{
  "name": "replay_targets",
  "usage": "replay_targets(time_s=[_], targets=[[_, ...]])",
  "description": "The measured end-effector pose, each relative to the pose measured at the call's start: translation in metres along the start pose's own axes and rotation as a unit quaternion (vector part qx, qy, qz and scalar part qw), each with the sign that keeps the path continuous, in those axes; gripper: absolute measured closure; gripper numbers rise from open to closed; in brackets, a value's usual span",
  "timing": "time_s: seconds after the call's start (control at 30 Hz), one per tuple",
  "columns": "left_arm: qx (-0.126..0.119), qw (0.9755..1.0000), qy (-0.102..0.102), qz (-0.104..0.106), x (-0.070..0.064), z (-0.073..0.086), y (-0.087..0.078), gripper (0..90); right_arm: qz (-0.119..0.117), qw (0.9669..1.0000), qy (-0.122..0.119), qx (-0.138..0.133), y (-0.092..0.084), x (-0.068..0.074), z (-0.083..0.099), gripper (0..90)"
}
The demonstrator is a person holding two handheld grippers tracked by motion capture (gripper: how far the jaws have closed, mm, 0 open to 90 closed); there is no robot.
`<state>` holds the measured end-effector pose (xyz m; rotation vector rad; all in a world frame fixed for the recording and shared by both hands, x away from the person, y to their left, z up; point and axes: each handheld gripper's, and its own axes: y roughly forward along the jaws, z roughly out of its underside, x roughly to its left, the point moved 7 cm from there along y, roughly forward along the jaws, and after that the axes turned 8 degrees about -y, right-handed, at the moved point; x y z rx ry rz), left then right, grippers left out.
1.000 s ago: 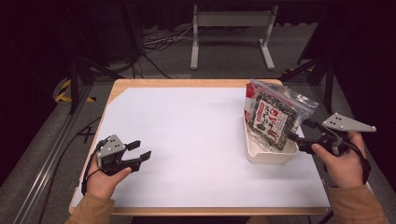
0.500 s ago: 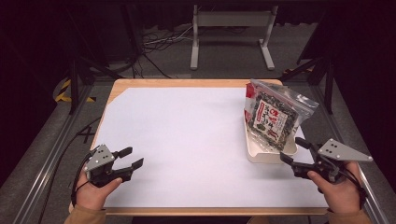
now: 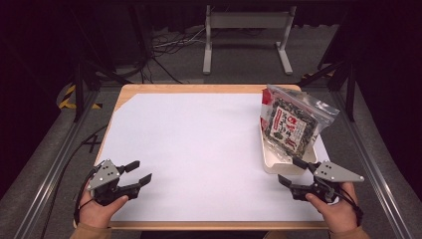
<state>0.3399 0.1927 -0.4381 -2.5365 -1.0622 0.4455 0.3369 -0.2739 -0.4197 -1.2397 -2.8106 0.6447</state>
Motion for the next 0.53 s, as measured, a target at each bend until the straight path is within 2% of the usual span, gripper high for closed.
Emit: replay_targets(time_s=[0.17, 0.53], targets=[[-0.004, 1.0, 0.001, 0.008, -0.0019, 0.0031, -0.0007, 38.3, -0.001, 0.9999, -0.013, -0.007, 0.0013, 0.004, -0.0001, 23.9], [-0.007, 0.9998, 0.001, 0.018, -0.006, 0.002, -0.0002, 37.6, 0.0, 0.9997, -0.016, -0.019, 0.0017, 0.0069, 0.0003, 23.9]])
